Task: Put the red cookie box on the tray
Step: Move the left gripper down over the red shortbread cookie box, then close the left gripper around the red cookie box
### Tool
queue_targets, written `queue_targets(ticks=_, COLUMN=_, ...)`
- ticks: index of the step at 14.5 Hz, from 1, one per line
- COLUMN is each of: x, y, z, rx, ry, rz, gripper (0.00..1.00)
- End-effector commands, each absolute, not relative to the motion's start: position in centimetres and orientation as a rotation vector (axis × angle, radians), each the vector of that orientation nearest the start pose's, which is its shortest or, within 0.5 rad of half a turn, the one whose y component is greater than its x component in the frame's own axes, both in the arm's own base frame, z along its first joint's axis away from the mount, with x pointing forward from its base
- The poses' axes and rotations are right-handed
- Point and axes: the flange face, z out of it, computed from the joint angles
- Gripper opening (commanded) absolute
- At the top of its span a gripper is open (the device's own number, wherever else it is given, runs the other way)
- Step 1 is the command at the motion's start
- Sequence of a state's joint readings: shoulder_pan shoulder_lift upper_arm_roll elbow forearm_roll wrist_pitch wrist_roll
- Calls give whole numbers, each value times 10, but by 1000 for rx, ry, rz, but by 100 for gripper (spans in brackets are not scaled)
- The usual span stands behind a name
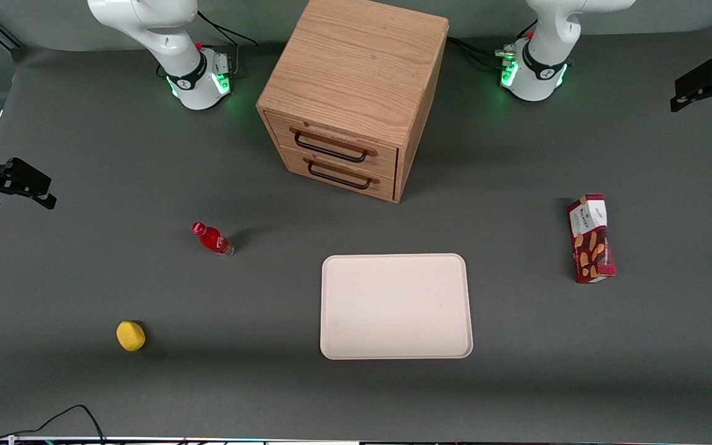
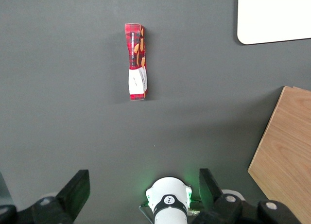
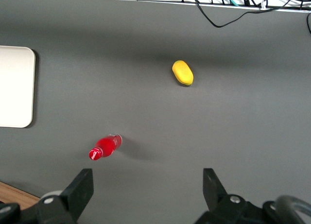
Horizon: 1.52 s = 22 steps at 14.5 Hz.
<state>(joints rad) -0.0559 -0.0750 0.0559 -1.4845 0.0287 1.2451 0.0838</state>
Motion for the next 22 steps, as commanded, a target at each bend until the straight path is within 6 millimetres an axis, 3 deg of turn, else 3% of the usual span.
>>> queue_targets(ticks=1, x=492, y=2, z=679, rx=-3087, ry=142, rz=250, gripper=100)
queue_targets(ticks=3, x=496, y=4, z=671, rx=-3084, ry=128, rz=264, gripper=100)
queue_targets(ticks=5, x=511, y=13, z=641, rx=-3084, ry=115, rz=293, gripper=100)
queue_targets(ticks=6, x=521, y=20, z=606, rx=-3084, ry=102, rz=325, gripper=100)
queue_targets(ticks=9, x=544, y=37, z=476, rx=-3092, ry=180, rz=260, gripper=100)
queue_targets(ticks=11, x=556, y=56, z=411, rx=-3100, ry=257, rz=193, gripper=100)
queue_targets(ticks=14, x=565, y=60, z=333, rx=-3103, ry=282, rz=76, gripper=100)
queue_targets(ticks=17, x=553, y=57, z=280, rx=-3112, ry=255, rz=-15, gripper=96)
queue_targets(ticks=18, x=548, y=58, z=264, rx=-3109, ry=253, rz=-19, gripper=55)
queue_targets(ticks=19, x=548, y=59, z=254, rx=-3107, ry=251, rz=-23, gripper=6)
queue_targets(ticks=20, x=547, y=59, z=249, rx=-3107, ry=256, rz=-9, gripper=0)
queue_targets(ticks=22, x=547, y=59, z=248, rx=-3109, ry=255, rz=-7, gripper=0)
